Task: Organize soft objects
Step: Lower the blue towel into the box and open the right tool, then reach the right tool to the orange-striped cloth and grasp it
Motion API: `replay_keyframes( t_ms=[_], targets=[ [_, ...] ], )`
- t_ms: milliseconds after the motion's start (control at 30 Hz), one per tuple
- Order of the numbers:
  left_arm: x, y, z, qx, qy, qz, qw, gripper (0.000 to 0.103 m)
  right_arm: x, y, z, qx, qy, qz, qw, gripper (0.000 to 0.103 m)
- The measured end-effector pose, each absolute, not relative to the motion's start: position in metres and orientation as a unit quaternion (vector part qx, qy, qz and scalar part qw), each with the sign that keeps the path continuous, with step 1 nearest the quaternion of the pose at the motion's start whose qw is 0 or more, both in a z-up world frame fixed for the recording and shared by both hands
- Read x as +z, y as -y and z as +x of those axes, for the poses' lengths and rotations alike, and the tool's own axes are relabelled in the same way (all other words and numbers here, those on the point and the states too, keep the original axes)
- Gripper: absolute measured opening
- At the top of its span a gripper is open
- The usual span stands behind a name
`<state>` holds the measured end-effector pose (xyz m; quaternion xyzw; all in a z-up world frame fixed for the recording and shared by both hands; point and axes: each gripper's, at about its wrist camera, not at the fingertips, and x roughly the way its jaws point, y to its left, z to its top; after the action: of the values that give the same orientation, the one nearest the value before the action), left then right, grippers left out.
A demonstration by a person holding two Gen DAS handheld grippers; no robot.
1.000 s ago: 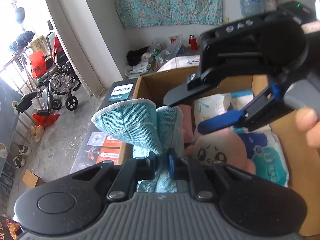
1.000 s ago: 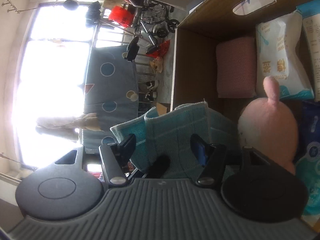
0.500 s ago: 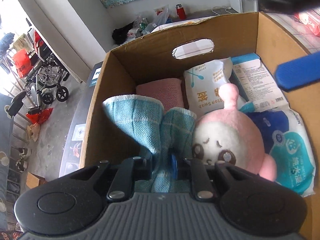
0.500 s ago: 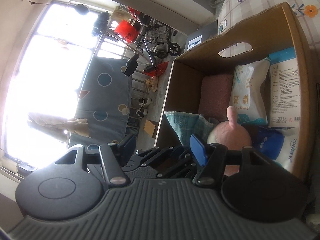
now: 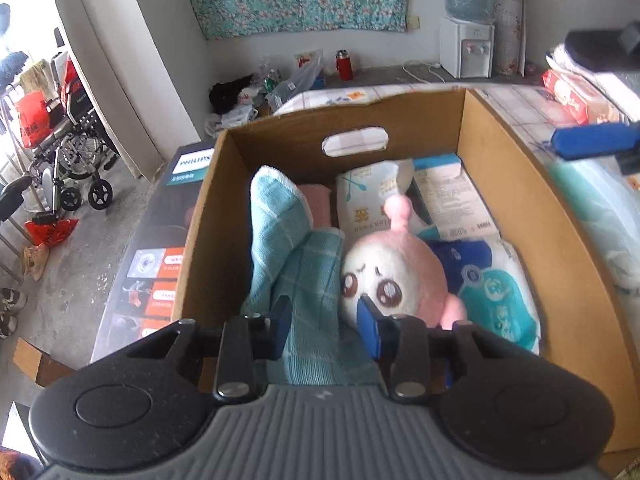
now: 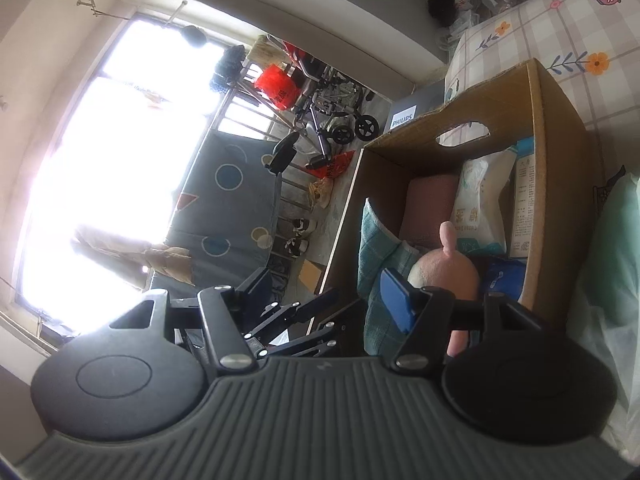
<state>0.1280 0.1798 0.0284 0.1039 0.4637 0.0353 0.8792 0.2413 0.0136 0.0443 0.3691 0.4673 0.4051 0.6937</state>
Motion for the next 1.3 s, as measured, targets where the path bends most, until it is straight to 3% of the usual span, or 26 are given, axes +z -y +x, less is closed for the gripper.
replay_keyframes(
  t_ms=[133,433,500,567,667,967,1300],
  targets=[
    [-0.004,-0.185,0.144,0.059,-0.515,0.112,0.848,0.028,0.049,0.004,0.229,0.403,-0.455,0.370,0.703,0.061],
    [-0.029,-0.208,0.169,0.081,-0.566,0.074,0.817,0.028,0.051,0.051,0.201,0.366,-0.439,0.361,0.737,0.061],
    [-0.019,-0.206,0.160,0.073,-0.553,0.072,0.827,0.039,0.049,0.061,0.195,0.348,-0.439,0.349,0.751,0.061],
    [-0.006,-0.202,0.149,0.066,-0.531,0.082,0.841,0.060,0.047,0.073,0.188,0.331,-0.440,0.340,0.762,0.063],
    [0.013,-0.191,0.130,0.074,-0.497,0.115,0.857,0.070,0.046,0.090,0.178,0.317,-0.435,0.337,0.772,0.069],
    [0.087,-0.143,0.077,0.110,-0.329,0.199,0.917,0.076,0.069,0.158,0.129,0.267,-0.381,0.326,0.823,0.079],
    [0.098,-0.032,0.057,-0.068,-0.261,0.099,0.958,0.078,0.083,0.233,0.067,0.151,-0.333,0.291,0.884,0.081]
  ],
)
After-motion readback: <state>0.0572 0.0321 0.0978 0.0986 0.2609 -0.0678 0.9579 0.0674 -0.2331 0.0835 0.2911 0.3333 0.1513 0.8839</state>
